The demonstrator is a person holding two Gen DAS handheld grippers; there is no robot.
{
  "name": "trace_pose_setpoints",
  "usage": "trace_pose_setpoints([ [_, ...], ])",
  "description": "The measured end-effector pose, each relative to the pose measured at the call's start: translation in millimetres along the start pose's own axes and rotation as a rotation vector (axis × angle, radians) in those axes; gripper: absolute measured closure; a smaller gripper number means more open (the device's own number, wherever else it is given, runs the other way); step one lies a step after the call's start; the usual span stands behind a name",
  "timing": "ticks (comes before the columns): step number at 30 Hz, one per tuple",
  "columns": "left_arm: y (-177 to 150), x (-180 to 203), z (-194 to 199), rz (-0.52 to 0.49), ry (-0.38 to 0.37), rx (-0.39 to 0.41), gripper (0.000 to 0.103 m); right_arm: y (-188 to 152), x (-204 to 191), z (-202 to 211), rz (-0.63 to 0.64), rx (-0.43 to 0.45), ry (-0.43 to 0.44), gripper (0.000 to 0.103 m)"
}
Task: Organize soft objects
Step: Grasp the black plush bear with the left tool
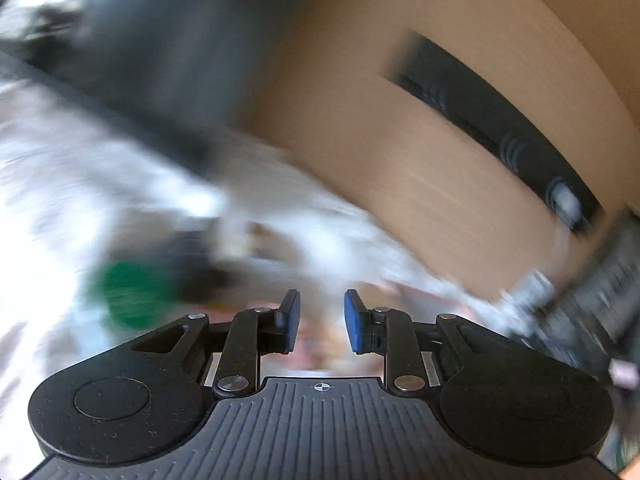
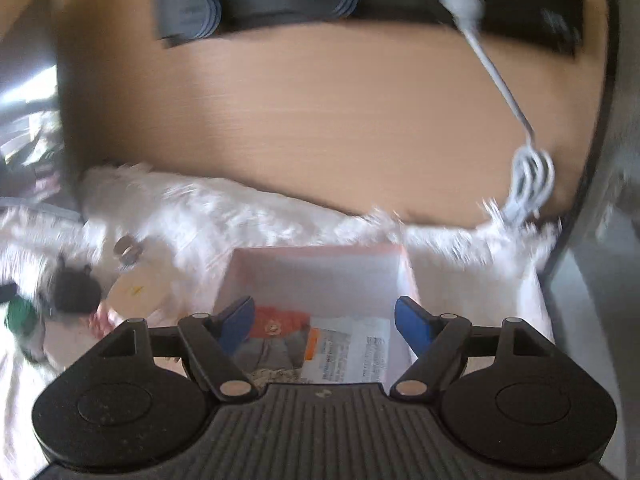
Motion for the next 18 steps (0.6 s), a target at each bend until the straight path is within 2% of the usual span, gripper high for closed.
trace_pose_setpoints([
  [3,-6,-61,22,0.137,0.092,0.001,0.076,-19,-42,13,0.095,0.081,0.061,0.025],
  [5,-20,-84,28,0.195,0.124,-0.045,0.077,-34,-76,14,0.157,0.054,0.159,0.025],
  [7,-35,-92,29,0.212,0.121,-0.094,0.076,-52,-112,10,0.226,-0.003,0.257,0.025],
  [11,-60,-81,13,0.18,0.074,-0.196,0.076,-80,-157,-1,0.287,-0.074,0.306,0.025],
  [14,-69,-72,3,0.151,0.062,-0.214,0.076,-94,-170,2,0.308,-0.102,0.322,0.025],
  [18,-25,-34,-2,-0.04,-0.034,-0.173,0.076,-103,-166,15,0.369,-0.095,0.303,0.025],
])
Point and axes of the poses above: each gripper's, at about its wrist camera, not at the fingertips, and z roughly against the way its jaws point, x to its right, y to its top, the point moved 9 cm from there along -z, roughly the way its jaws point
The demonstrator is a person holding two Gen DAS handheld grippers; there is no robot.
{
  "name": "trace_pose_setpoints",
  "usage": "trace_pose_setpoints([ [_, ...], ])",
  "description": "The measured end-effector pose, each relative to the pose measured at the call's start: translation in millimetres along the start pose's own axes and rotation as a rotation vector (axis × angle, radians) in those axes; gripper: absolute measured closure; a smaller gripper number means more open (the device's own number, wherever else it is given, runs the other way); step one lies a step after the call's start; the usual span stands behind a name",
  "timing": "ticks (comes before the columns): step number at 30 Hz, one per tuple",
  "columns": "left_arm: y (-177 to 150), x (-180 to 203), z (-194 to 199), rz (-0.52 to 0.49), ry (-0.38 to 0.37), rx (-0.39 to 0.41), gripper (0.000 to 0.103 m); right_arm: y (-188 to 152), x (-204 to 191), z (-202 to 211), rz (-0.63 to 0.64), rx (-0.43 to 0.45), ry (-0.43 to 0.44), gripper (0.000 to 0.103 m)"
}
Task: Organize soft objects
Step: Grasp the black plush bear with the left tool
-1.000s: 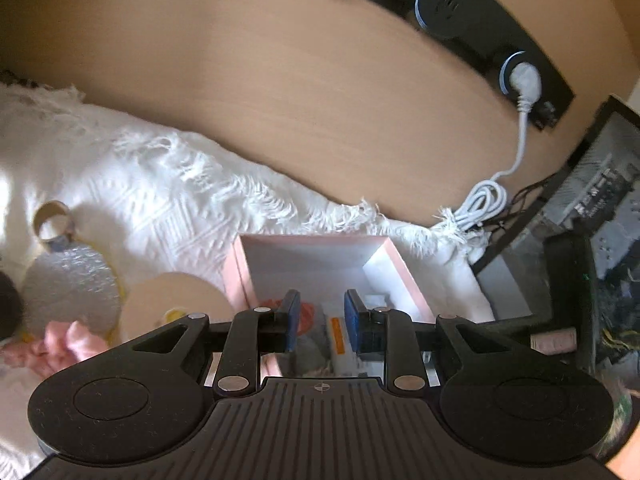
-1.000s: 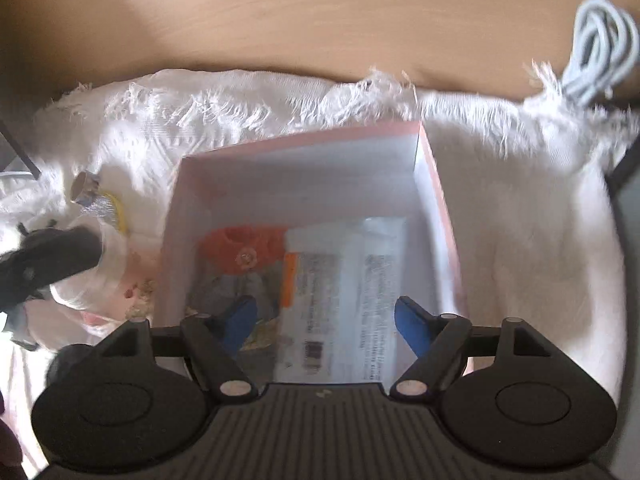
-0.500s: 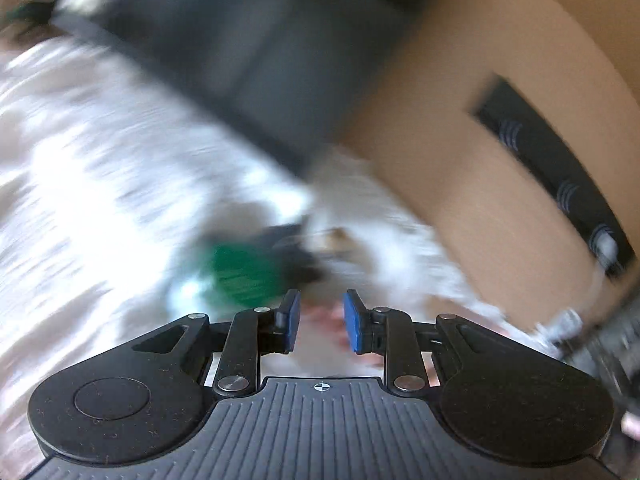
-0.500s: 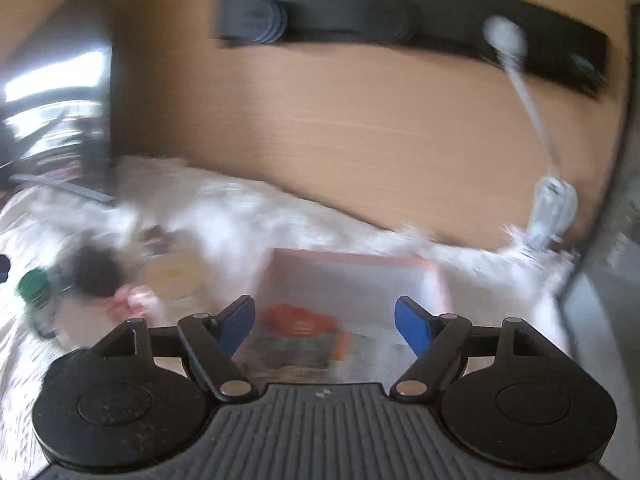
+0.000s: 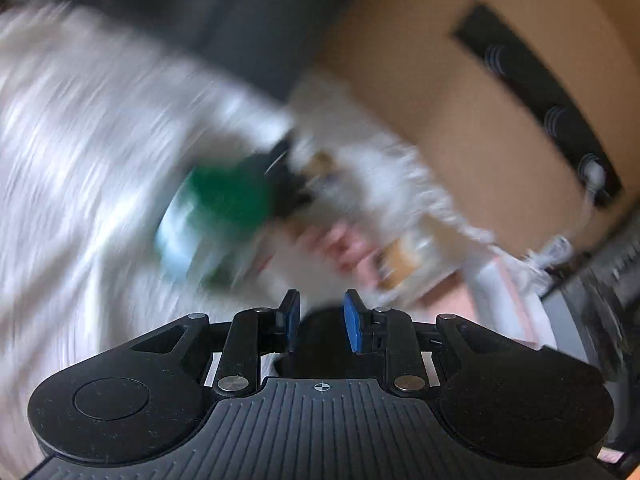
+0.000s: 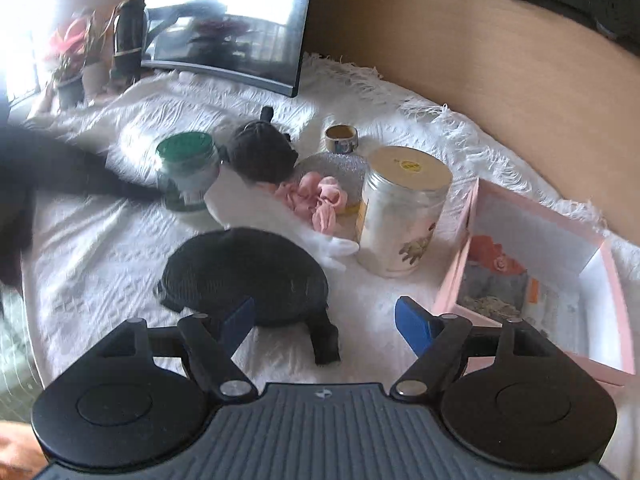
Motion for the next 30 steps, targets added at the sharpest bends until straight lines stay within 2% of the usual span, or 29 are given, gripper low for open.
trace_pose_setpoints([
  [2,32,8,-3,-0.072,0.025,-0.01,0.076,-2,1,2,-0.001,-0.002,-0.015,0.025],
  [5,81,10,-21,-0.105,0.067,-0.058,0.076,0,5,2,-0.067,-0.003,-0.034,0.025],
  [7,111,10,-44,-0.135,0.08,-0.09,0.076,1,5,1,-0.12,-0.001,-0.035,0.025],
  [9,130,7,-77,-0.163,0.088,-0.171,0.076,0,2,-1,-0.147,0.0,-0.04,0.025],
  [11,131,-1,-109,-0.197,0.112,-0.28,0.076,-1,-2,-2,-0.154,-0.001,-0.059,0.025],
  [14,117,-16,-147,-0.327,0.21,-0.442,0.076,4,-7,-5,-0.151,-0.005,-0.094,0.025],
  [15,114,-20,-153,-0.388,0.237,-0.458,0.07,9,-7,-3,-0.148,-0.001,-0.104,0.025],
  [17,115,-23,-158,-0.431,0.217,-0.467,0.045,27,-2,2,-0.151,0.02,-0.12,0.025],
  [20,109,-30,-168,-0.362,0.16,-0.545,0.027,69,15,7,-0.173,0.038,-0.136,0.025],
  [23,85,-35,-181,-0.289,0.067,-0.673,0.025,117,36,2,-0.235,0.008,-0.143,0.025],
  [24,79,-36,-184,-0.288,0.062,-0.686,0.025,134,41,-1,-0.267,-0.006,-0.128,0.025],
  [27,75,-42,-189,-0.279,0.045,-0.653,0.026,173,52,-19,-0.342,-0.053,-0.059,0.025],
  [30,87,-49,-176,-0.182,-0.027,-0.592,0.028,201,61,-47,-0.349,-0.101,-0.07,0.025],
])
Point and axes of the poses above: each gripper's, at about its wrist camera, not at the fingertips, and z roughly against the way its jaws point, x to its right, y to its top, the point moved 9 cm from there along -z, roughly the way its jaws point
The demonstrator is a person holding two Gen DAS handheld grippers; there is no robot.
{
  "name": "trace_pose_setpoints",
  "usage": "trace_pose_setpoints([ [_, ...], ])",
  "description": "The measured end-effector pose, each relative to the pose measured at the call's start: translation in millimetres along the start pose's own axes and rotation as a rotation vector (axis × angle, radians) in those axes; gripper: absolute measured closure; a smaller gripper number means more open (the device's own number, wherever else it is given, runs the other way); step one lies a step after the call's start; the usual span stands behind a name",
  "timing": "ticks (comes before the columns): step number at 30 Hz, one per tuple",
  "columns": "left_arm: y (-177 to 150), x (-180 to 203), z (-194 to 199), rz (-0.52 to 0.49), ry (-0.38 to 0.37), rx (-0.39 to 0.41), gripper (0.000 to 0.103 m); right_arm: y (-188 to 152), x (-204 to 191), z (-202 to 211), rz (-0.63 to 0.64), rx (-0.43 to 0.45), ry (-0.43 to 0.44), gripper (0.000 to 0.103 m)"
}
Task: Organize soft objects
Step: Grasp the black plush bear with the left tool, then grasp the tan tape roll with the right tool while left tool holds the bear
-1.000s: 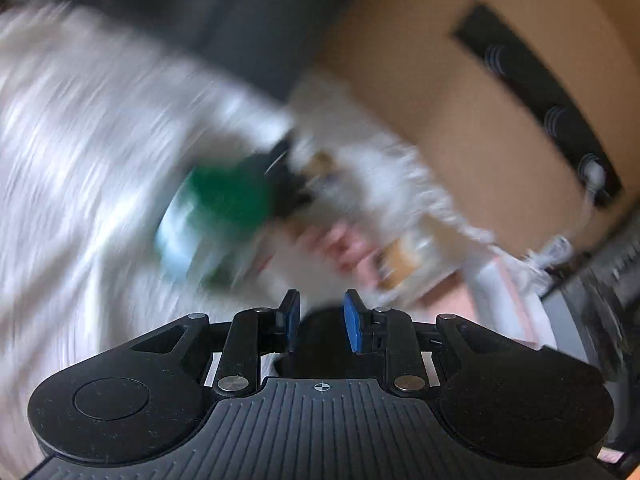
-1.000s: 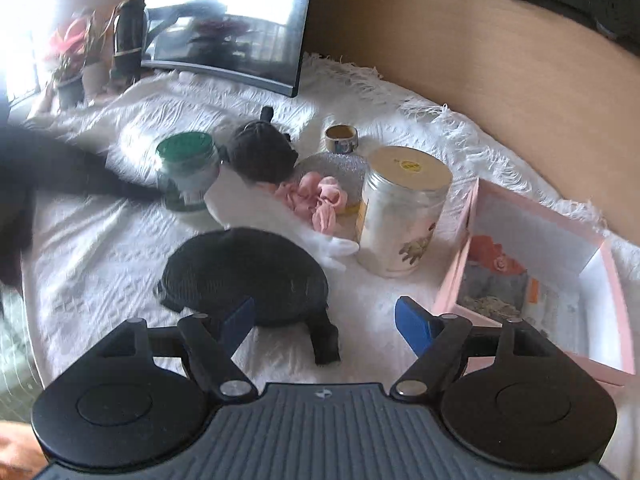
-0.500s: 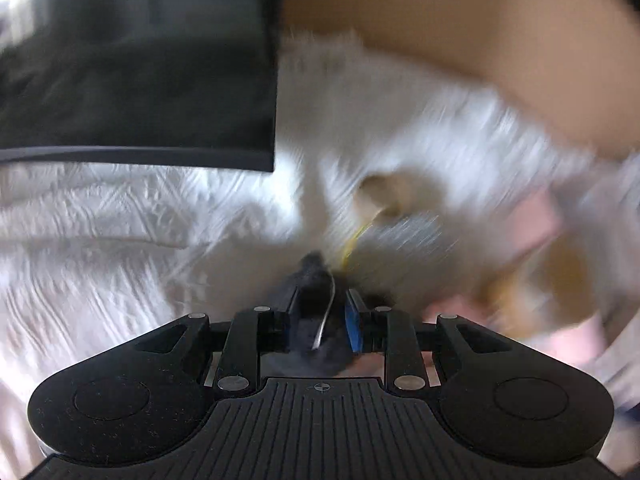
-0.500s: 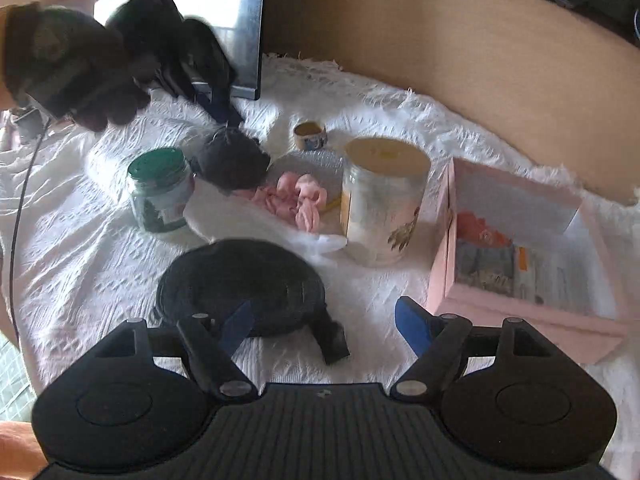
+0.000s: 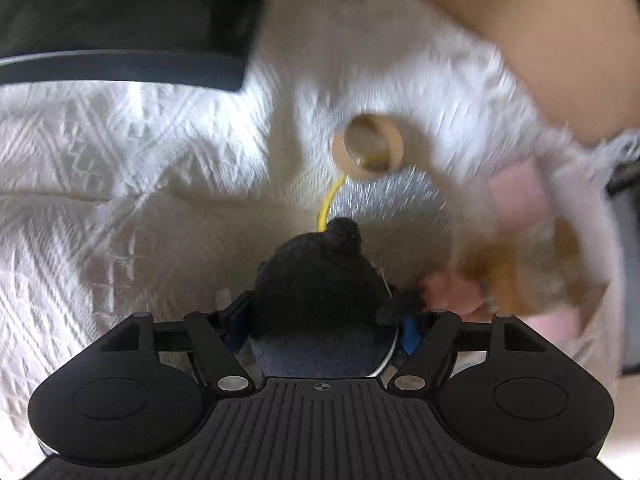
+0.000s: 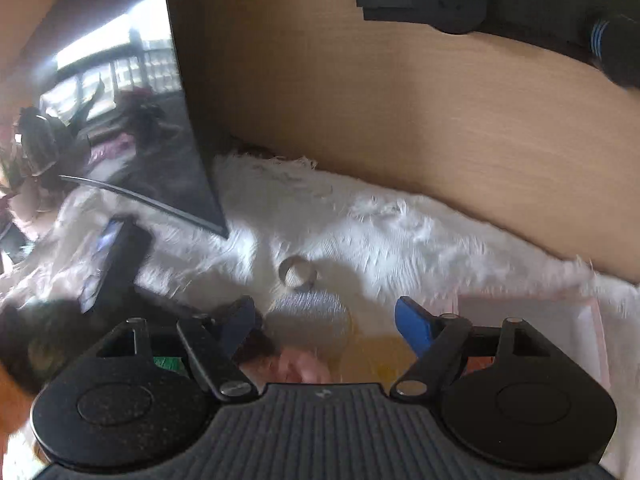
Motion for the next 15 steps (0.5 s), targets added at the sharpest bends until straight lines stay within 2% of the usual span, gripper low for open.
trace_pose_setpoints([
  [3,-4,-9,33,0.055,-0.067,0.093,0.029,11,-5,-35,-0.023,-0.068,0.006,0.025],
  [5,-4,-18,59,0.08,-0.075,0.165,0.029,12,-12,-65,-0.04,-0.116,0.032,0.025],
  [7,-8,-29,84,0.09,-0.041,0.241,0.029,11,-22,-100,-0.039,-0.167,0.033,0.025],
  [11,-19,-49,120,0.125,0.032,0.34,0.029,8,-33,-161,-0.007,-0.224,-0.053,0.028],
  [15,-35,-69,133,0.173,0.073,0.366,0.029,0,-37,-195,-0.005,-0.263,-0.08,0.045],
])
Point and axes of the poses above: each gripper's, at about its wrist camera, not at the fingertips, and z roughly against the way its jaws point, x to its right, y to its top, the point moved 9 cm from there along -z, roughly the way its jaws point
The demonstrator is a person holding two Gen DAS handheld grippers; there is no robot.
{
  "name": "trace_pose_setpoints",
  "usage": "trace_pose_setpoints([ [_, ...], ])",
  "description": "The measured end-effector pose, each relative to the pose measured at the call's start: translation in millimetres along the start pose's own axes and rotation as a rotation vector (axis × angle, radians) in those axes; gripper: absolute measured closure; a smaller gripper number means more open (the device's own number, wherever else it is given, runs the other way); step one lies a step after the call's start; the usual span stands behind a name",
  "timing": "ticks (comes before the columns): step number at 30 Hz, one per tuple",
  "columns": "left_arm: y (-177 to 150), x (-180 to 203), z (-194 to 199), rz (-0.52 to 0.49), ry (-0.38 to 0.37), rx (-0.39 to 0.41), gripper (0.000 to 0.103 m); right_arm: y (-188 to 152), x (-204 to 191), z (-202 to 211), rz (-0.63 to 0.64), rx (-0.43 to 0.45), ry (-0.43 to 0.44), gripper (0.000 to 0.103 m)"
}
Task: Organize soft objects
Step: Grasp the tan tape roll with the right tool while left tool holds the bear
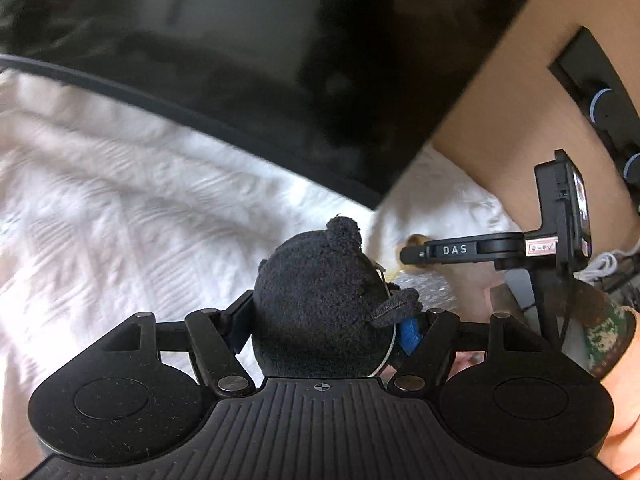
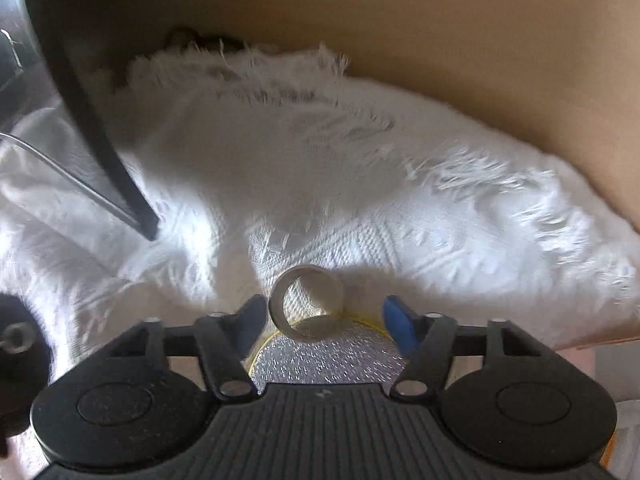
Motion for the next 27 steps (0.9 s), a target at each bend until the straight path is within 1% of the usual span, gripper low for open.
trace_pose_setpoints([
  [1,-3,-3,1,0.007,0.01,0.002,0.029,-1,-3,-3,-0.001,-0.008,0.019,0.055],
  [2,-6,-7,5,0.019,0.022,0.005,0.029,-3,-6,-3,-0.002,-0.015,0.041,0.056],
  [3,-8,-9,10,0.029,0.029,0.008,0.029,-4,-8,1,-0.001,-0.009,0.046,0.056],
  [4,-9,-7,13,0.036,0.03,0.012,0.029,-5,-11,8,0.009,0.005,0.052,0.056],
  [6,-10,3,24,0.039,0.02,0.022,0.029,-7,-21,33,0.047,0.039,0.1,0.056],
  [10,-11,37,42,-0.005,0.009,0.045,0.029,-19,-34,106,0.116,0.122,0.195,0.056],
  [12,-11,59,51,-0.032,0.007,0.058,0.029,-26,-35,146,0.151,0.174,0.227,0.056],
  [15,-14,95,63,-0.08,-0.007,0.069,0.029,-43,-22,199,0.2,0.26,0.241,0.056],
  [18,-23,133,62,-0.118,-0.037,0.053,0.029,-64,5,233,0.2,0.296,0.246,0.056],
  [21,-35,175,50,-0.151,-0.081,0.019,0.029,-80,46,250,0.174,0.315,0.214,0.056],
  [24,-52,219,29,-0.185,-0.119,-0.022,0.029,-102,98,259,0.132,0.343,0.162,0.056],
  [27,-68,257,4,-0.214,-0.154,-0.069,0.029,-118,143,261,0.064,0.351,0.14,0.056],
])
Point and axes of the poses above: each gripper's, at about its wrist camera, not at the fingertips, and z roughly against the way its jaws point, x to its right, y to its top, the point moved 9 cm from there along -z, roughly the way its jaws point
